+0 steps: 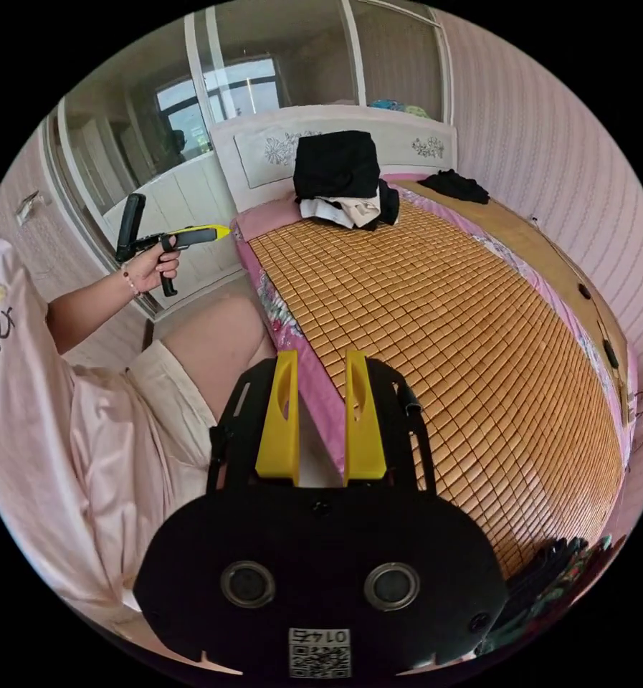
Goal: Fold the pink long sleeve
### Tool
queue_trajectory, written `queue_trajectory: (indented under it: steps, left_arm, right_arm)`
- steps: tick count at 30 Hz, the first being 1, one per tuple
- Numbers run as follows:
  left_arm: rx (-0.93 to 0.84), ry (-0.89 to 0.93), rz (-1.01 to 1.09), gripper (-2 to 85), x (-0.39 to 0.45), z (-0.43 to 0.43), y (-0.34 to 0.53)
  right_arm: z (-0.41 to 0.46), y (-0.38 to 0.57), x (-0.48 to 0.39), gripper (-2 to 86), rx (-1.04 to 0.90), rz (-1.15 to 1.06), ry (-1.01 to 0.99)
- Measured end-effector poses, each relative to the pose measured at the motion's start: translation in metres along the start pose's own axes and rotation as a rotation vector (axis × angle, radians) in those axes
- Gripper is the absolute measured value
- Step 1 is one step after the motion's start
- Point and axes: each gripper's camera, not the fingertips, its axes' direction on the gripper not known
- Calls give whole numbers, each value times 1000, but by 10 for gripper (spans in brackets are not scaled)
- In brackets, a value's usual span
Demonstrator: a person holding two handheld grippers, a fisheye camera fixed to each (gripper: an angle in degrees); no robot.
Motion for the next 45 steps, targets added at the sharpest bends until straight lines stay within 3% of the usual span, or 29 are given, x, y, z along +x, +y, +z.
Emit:
queue_trajectory:
  steps: [5,10,15,17,19,25,28,32,34,39,45]
  left_arm:
    - [9,-164,-215,75,-125,-11,11]
    - [41,-265,-285,77,-200,16,-17]
    - [25,-301,-339,108,-258,57,-52]
    - [-71,-275,-399,95,-285,79,-64]
    - [-129,-259,-429,66,-298,88,-69]
    - [-64,-53,-337,34,-278,76,-68]
    - [-98,-47,-274,28,-246,66,-65]
    - [-52,96,-356,19,-221,28,-43]
    - [-44,121,-310,19,-197,9,-42]
    - [-17,154,-95,23,-115,-21,-71]
    - [81,262,138,28,-2,-35,-151]
  right_arm:
    - [78,-128,-30,98,-68,-252,-45]
    - [187,-257,-55,110,-160,-457,18]
    - [295,-361,-76,120,-264,-528,-28]
    - [332,-389,-83,128,-292,-518,-38]
    - [372,-416,-87,135,-313,-462,-81]
    - [412,-450,-105,136,-305,-468,-117]
    - [427,-436,-105,128,-445,-515,-130]
    - [400,-415,-82,64,-480,-401,-298]
    - [359,-393,-68,37,-394,-381,-358]
    - [253,-357,-25,17,-192,-345,-284]
    - [106,-316,82,10,55,-102,-192]
